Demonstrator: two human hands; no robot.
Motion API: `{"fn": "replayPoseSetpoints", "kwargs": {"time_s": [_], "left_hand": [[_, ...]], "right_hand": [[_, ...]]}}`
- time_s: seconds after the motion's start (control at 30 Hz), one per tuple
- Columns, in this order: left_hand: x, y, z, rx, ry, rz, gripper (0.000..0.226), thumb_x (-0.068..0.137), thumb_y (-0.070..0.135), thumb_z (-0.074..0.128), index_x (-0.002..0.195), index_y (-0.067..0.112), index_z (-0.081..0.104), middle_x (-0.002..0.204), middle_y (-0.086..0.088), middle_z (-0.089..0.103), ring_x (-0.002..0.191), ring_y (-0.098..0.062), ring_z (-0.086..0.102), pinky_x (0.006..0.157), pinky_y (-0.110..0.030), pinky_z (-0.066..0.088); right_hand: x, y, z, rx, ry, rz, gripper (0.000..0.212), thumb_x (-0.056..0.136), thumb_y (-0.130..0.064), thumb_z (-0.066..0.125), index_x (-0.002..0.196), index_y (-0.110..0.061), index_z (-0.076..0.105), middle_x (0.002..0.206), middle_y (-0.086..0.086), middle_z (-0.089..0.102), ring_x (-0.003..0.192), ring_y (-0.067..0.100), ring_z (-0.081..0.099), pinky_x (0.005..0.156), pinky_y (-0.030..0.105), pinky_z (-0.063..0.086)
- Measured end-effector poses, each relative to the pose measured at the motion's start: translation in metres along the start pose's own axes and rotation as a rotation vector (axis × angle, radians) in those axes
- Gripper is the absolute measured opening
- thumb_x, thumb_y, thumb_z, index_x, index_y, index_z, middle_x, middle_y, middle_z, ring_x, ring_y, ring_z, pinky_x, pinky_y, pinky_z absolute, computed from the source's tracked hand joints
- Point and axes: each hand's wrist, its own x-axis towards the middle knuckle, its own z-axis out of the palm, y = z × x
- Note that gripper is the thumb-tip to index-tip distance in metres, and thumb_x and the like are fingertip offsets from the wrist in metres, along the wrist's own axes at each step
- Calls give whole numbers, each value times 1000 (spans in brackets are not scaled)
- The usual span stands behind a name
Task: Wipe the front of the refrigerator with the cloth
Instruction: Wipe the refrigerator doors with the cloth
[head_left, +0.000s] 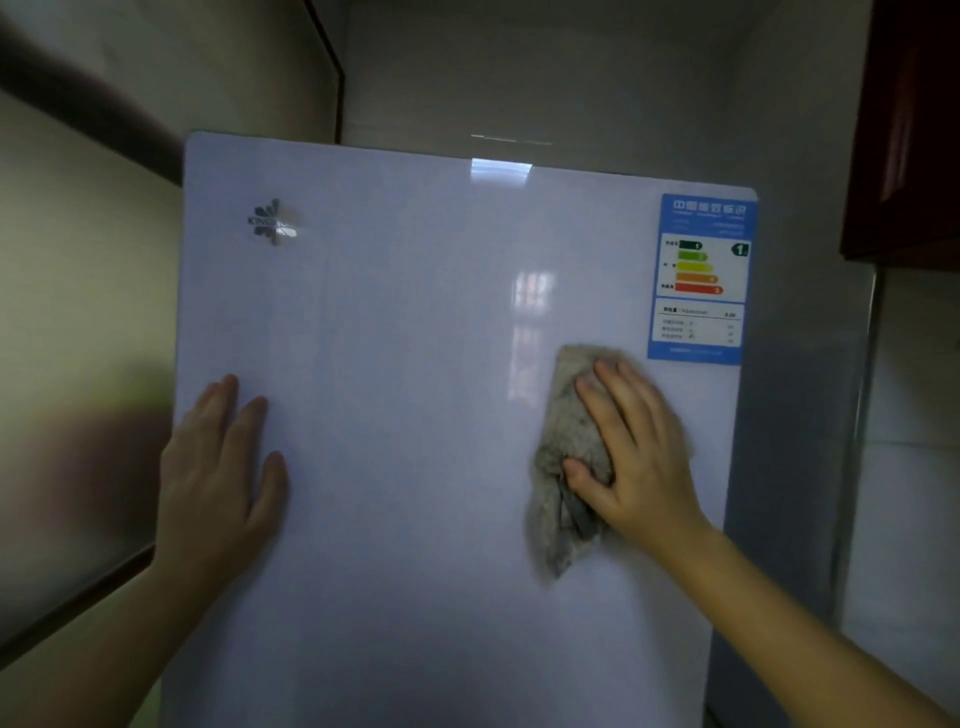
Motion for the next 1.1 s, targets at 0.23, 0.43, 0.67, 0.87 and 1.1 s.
{"fn": "replayPoseSetpoints", "kwargs": {"time_s": [0.23,0.43,0.67,0.87,1.1], "left_hand": [[-1,-6,0,19,-29,12,62,97,41,39,149,8,44,165,-15,28,151,-37,30,117,-48,29],[-3,-12,-2,36,-37,57,61,99,40,38,152,10,41,167,-14,26,151,-37,31,116,-49,31],[-3,-11,-9,52,-37,92,59,100,37,40,151,8,43,164,-19,31,149,-39,34,115,-47,31],[0,-11,-20,33,-90,115,59,100,35,41,150,5,46,162,-22,34,148,-41,37,115,-49,33],[-13,-19,-30,35,-110,129,56,100,32,41,146,2,50,160,-23,38,147,-41,39,116,-49,34]], "right_hand": [[21,4,-5,8,13,34,74,93,-52,53,154,-12,40,161,13,35,152,32,28,128,49,19],[92,-6,-4,40,84,114,74,93,-53,52,155,-13,38,162,12,33,152,31,25,126,52,22],[63,-66,33,44,16,-124,72,93,-50,57,150,-6,47,158,18,41,149,36,35,125,53,24],[14,-93,53,27,-114,-375,70,93,-48,63,150,-10,49,159,13,42,150,30,36,124,52,29],[101,-66,32,17,28,-166,70,94,-48,57,149,-6,48,156,20,43,146,38,39,124,50,28]]}}
